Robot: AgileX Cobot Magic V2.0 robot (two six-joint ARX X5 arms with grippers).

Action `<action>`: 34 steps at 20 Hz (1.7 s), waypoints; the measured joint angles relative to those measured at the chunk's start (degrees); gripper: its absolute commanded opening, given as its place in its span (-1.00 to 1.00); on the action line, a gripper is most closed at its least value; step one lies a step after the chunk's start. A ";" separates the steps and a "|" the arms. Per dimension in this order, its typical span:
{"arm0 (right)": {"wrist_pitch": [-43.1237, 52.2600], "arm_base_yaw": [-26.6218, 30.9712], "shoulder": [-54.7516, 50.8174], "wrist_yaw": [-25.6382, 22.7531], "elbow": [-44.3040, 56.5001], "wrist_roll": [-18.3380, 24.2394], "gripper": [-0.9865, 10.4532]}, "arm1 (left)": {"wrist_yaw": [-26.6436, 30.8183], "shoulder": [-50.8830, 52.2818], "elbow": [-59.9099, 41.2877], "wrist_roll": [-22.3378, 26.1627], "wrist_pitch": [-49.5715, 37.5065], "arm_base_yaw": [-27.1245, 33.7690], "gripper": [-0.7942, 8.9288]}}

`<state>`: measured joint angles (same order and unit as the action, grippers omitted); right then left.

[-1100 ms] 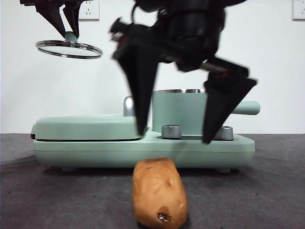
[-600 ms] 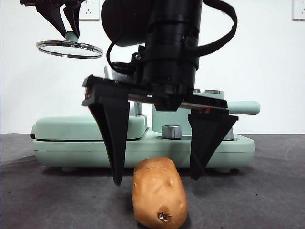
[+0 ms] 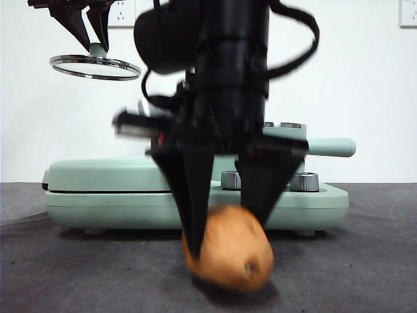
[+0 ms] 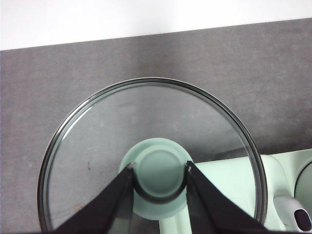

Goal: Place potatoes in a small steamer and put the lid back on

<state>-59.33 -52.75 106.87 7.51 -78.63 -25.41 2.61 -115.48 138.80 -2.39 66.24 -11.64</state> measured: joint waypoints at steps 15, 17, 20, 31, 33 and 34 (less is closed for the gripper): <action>-13.97 13.27 -0.90 -10.36 -37.16 8.92 -0.53 | -0.90 0.00 0.00 -0.15 0.04 0.02 -0.81; -11.32 15.89 -0.87 -10.29 -37.16 9.77 -0.53 | -1.29 0.00 0.00 -0.15 0.07 0.07 -0.81; -7.74 19.76 -0.87 -8.31 -37.16 10.88 -0.53 | -1.29 0.00 0.00 -0.15 0.07 0.07 -0.81; -1.73 25.55 2.51 -2.78 -37.16 12.15 -0.53 | -1.29 0.00 0.00 -0.15 0.00 0.11 -0.81; -1.66 25.81 3.98 -2.71 -37.16 12.17 -0.53 | -1.27 0.00 0.00 -0.15 0.00 0.11 -0.81; -1.66 25.86 4.83 -2.71 -37.16 12.20 -0.53 | -1.29 0.00 0.00 -0.15 0.00 0.11 -0.81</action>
<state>-60.99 -26.89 111.70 4.80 -115.79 -13.21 1.32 -115.48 138.80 -2.55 66.24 -11.53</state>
